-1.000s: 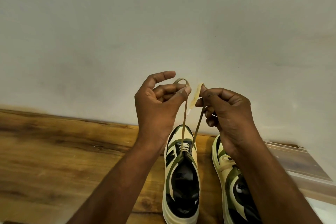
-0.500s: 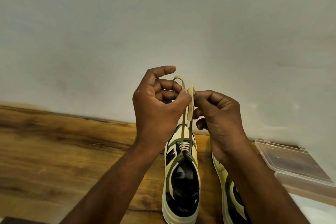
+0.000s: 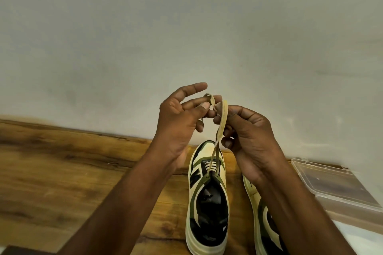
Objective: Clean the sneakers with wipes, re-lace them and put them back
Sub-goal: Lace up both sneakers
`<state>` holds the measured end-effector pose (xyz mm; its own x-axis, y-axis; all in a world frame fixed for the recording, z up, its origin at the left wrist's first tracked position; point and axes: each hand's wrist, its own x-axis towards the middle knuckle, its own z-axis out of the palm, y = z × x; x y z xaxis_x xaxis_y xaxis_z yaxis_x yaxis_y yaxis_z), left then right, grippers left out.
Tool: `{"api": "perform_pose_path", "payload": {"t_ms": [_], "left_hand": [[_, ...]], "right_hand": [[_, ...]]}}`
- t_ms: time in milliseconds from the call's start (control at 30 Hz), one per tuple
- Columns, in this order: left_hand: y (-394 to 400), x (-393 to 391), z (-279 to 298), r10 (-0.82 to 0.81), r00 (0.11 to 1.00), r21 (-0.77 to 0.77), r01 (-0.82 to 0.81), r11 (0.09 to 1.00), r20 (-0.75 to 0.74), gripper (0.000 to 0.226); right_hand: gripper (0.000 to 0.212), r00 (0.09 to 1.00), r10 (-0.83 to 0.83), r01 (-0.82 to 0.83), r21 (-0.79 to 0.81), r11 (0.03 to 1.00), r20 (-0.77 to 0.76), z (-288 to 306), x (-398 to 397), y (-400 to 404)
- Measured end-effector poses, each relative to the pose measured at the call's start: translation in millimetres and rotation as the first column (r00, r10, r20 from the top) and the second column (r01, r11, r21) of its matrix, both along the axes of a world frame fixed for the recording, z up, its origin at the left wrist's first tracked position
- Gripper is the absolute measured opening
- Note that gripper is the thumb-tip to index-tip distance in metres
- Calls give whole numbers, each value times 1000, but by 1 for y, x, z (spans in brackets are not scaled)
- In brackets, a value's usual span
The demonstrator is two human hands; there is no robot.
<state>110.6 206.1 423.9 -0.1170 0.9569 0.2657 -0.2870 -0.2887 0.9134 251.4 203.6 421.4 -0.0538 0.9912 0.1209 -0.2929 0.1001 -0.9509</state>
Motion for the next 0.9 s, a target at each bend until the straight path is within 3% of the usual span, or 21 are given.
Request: {"api": "perform_pose_path", "payload": {"t_ms": [133, 233, 400, 500, 700, 900], "left_hand": [[2, 1, -5, -120, 989, -52, 125, 991, 84, 44], [3, 2, -6, -116, 987, -37, 120, 992, 110, 45], [3, 0, -2, 0, 986, -22, 3, 1000, 166, 56], [4, -5, -1, 110, 979, -16, -109, 994, 174, 51], [2, -4, -1, 373, 922, 3, -375, 927, 101, 57], [5, -8, -7, 469, 883, 30, -469, 883, -2, 58]], "right_hand": [[29, 998, 2, -4, -43, 999, -56, -2, 1, 2], [28, 999, 7, -10, -63, 998, -47, -2, 2, 2], [31, 999, 50, -50, -82, 995, -6, 0, 3, 1], [33, 997, 84, -83, -85, 993, 1, 0, 5, 1], [41, 973, 206, -192, -126, 973, 107, -3, 4, 0], [31, 946, 259, -232, -148, 961, 197, -4, 7, 1]]}}
